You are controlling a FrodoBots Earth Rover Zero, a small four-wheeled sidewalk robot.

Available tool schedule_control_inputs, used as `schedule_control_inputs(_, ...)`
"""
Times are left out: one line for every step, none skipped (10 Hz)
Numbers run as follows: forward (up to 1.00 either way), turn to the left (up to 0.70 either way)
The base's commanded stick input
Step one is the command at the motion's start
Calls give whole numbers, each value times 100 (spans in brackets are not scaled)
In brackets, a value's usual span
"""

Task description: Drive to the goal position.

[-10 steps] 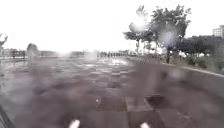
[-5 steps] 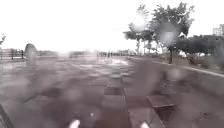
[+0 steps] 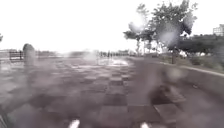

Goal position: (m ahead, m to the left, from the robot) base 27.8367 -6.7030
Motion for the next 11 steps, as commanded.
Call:
schedule_control_inputs(70, 0)
schedule_control_inputs(70, 0)
schedule_control_inputs(70, 0)
schedule_control_inputs(70, 0)
schedule_control_inputs(70, 0)
schedule_control_inputs(70, 0)
schedule_control_inputs(70, 0)
schedule_control_inputs(70, 0)
schedule_control_inputs(70, 0)
schedule_control_inputs(70, 0)
schedule_control_inputs(70, 0)
